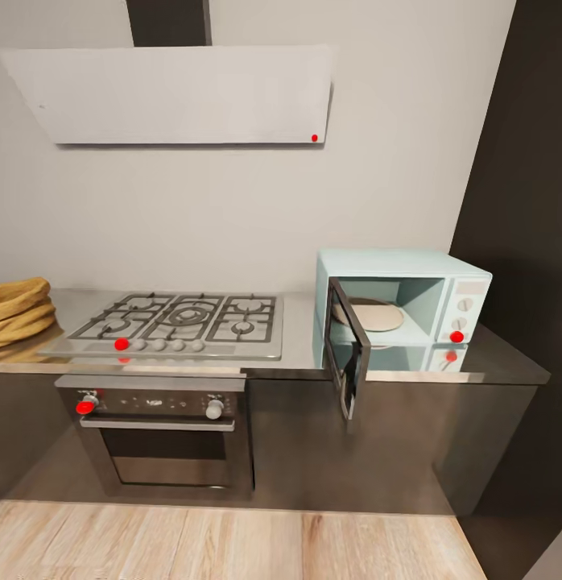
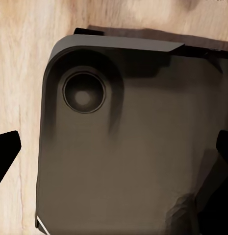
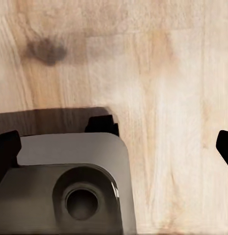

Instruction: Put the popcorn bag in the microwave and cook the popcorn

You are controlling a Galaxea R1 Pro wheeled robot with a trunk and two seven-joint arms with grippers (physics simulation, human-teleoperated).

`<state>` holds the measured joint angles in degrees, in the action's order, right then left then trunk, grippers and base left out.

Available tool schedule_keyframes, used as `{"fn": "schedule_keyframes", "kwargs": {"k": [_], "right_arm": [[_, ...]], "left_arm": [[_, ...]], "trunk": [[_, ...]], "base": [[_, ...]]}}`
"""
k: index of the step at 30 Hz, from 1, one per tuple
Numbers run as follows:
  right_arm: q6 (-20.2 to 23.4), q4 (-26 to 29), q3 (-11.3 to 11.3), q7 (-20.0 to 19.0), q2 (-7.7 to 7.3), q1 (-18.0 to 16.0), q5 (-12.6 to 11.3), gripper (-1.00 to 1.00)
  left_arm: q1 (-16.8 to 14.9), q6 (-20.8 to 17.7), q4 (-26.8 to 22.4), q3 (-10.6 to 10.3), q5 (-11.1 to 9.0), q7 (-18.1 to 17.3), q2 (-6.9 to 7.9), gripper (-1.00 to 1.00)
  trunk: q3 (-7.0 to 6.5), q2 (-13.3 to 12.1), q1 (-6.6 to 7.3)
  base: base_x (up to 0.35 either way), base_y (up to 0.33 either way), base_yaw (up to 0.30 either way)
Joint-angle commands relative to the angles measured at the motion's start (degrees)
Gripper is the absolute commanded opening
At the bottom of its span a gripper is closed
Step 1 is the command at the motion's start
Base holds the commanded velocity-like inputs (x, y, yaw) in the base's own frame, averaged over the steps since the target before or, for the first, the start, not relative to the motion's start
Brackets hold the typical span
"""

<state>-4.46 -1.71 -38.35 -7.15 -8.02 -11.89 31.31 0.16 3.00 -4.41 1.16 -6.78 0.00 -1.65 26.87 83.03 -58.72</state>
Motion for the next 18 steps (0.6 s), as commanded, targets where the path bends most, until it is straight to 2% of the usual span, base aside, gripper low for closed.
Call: {"fn": "schedule_keyframes", "kwargs": {"k": [1, 18], "right_arm": [[-0.25, -0.18, -0.49, 0.60, 0.07, 0.12, 0.41, 1.00], [-0.36, -0.20, -0.41, 1.61, 0.21, 0.56, 0.50, 1.00]], "left_arm": [[0.02, 0.08, -0.06, 0.07, -0.50, 0.00, -0.02, 1.00], [0.02, 0.08, -0.15, 0.07, -0.48, 0.00, -0.09, 1.00]], "trunk": [[0.03, 0.03, 0.00], [-0.44, 0.03, 0.00]], "base": [[0.000, 0.000, 0.216], [0.000, 0.000, 0.264]]}}
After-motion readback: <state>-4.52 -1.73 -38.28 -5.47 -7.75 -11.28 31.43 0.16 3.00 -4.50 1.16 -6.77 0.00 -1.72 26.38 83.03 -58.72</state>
